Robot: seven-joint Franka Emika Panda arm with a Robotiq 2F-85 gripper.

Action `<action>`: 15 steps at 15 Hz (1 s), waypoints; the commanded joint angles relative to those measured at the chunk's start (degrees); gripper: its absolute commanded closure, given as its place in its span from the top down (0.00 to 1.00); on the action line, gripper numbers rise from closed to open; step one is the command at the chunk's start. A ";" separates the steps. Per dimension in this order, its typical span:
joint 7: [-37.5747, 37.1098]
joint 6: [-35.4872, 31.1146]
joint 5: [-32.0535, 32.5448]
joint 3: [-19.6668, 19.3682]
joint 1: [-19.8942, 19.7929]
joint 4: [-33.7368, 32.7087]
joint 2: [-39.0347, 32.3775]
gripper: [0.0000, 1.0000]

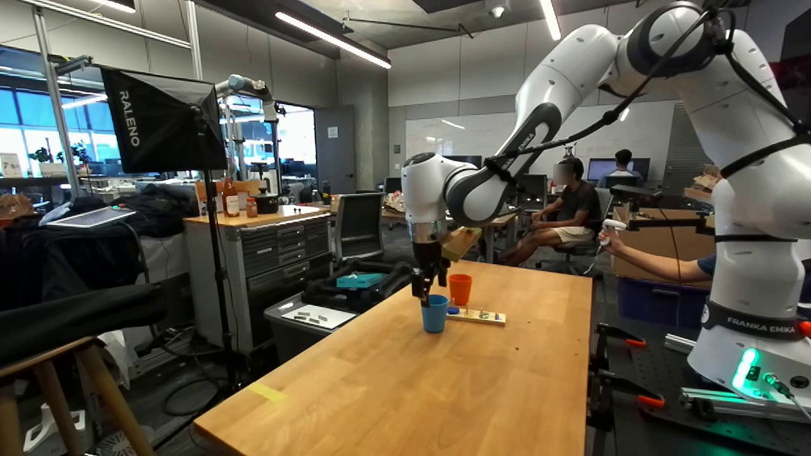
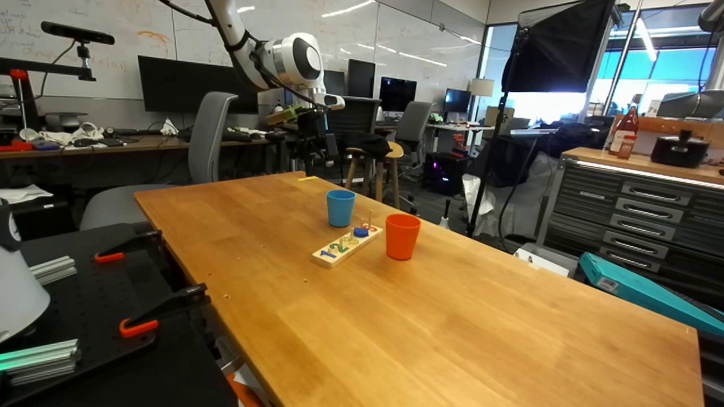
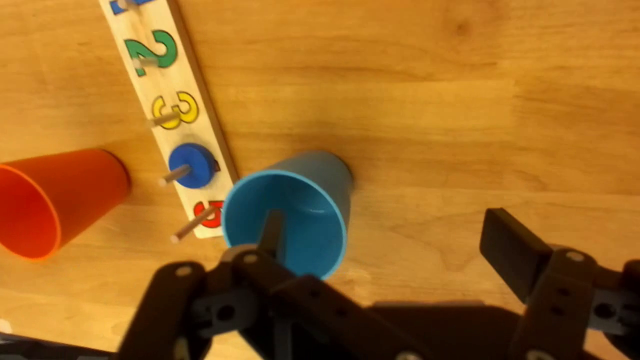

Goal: Pick up the blue cup and put it in the orange cup

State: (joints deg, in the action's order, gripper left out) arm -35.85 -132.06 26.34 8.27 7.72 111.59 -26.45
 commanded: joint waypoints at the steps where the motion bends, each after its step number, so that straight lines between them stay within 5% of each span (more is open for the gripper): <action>1: -2.85 1.12 -0.95 -5.91 7.05 -14.13 -11.09 1.00; 8: -1.69 7.28 -6.18 -10.30 9.54 -27.58 -20.05 1.00; 15: -2.23 16.16 -6.93 -11.41 9.43 -28.96 -20.00 1.00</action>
State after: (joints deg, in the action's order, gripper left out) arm -38.12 -120.37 20.83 -1.13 15.65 85.48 -44.86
